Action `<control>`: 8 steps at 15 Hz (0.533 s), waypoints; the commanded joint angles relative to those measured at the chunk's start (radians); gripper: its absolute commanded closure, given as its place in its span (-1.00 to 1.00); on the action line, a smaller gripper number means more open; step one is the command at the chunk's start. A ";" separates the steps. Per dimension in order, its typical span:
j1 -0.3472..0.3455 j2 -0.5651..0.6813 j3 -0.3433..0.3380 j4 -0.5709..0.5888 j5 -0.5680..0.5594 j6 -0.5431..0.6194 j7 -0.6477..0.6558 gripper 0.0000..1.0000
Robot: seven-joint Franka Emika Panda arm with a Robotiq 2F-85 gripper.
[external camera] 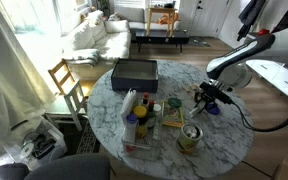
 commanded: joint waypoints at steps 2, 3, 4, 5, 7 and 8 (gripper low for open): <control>0.092 -0.064 -0.075 -0.035 -0.133 0.017 0.093 0.75; 0.119 -0.081 -0.094 -0.048 -0.184 0.042 0.133 0.75; 0.143 -0.101 -0.107 -0.060 -0.236 0.062 0.173 0.75; 0.175 -0.117 -0.128 -0.072 -0.296 0.085 0.224 0.75; 0.246 -0.143 -0.176 -0.096 -0.441 0.134 0.343 0.75; 0.283 -0.157 -0.202 -0.109 -0.521 0.149 0.410 0.75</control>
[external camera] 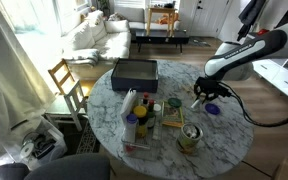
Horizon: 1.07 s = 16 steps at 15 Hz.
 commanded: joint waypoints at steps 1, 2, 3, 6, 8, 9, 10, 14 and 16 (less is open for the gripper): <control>0.140 -0.060 -0.107 -0.082 -0.268 0.076 0.235 0.75; 0.167 -0.052 -0.133 -0.085 -0.349 0.083 0.305 0.75; 0.207 -0.051 -0.166 -0.089 -0.430 0.085 0.389 0.75; 0.275 -0.044 -0.216 -0.089 -0.659 0.068 0.609 0.75; 0.302 -0.043 -0.226 -0.085 -0.783 0.043 0.726 0.75; 0.307 -0.042 -0.222 -0.086 -0.836 0.041 0.768 0.75; 0.234 -0.042 -0.158 -0.066 -0.770 0.043 0.693 0.75; 0.223 -0.041 -0.142 -0.063 -0.784 0.043 0.711 0.25; 0.219 -0.041 -0.142 -0.063 -0.783 0.044 0.710 0.25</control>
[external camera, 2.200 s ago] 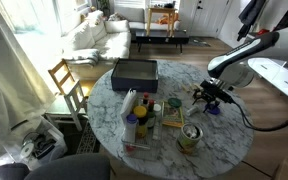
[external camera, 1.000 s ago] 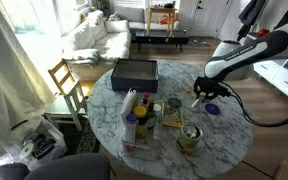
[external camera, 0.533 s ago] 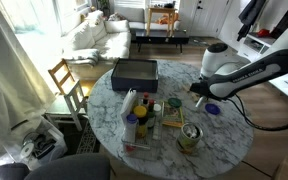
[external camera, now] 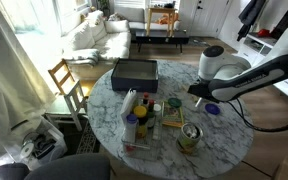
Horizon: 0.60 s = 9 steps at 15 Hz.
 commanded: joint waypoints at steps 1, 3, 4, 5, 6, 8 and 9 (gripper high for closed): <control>-0.035 -0.005 0.035 0.004 -0.022 -0.007 0.013 0.25; -0.027 0.011 0.025 0.003 -0.069 0.042 0.018 0.75; -0.026 0.014 0.027 0.001 -0.092 0.069 0.016 0.75; -0.014 0.020 0.018 0.002 -0.134 0.095 0.025 0.75; 0.003 0.026 0.002 0.005 -0.185 0.121 0.043 0.75; 0.016 0.037 -0.012 0.009 -0.286 0.173 0.074 0.75; 0.019 0.044 -0.016 0.012 -0.336 0.192 0.093 0.75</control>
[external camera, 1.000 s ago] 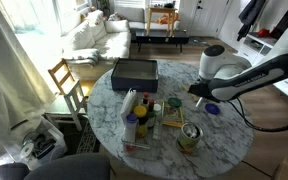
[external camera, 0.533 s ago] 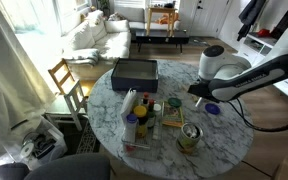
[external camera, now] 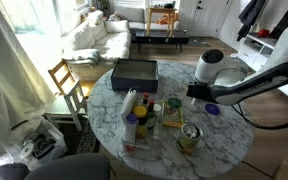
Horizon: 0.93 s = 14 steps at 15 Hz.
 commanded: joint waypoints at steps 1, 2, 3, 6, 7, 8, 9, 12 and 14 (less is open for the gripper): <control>0.019 0.036 -0.028 0.014 -0.190 0.083 0.093 0.75; 0.022 0.042 -0.031 0.020 -0.249 0.097 0.123 0.75; 0.022 0.048 -0.034 0.027 -0.313 0.108 0.154 0.75; 0.080 0.082 -0.112 0.048 -0.484 0.194 0.250 0.75; 0.094 0.092 -0.133 0.058 -0.551 0.227 0.292 0.75; 0.105 0.102 -0.151 0.068 -0.613 0.255 0.330 0.75; 0.114 0.114 -0.169 0.083 -0.678 0.289 0.372 0.75; 0.096 0.091 -0.143 0.068 -0.672 0.262 0.351 0.25; 0.100 0.103 -0.151 0.077 -0.697 0.262 0.369 0.25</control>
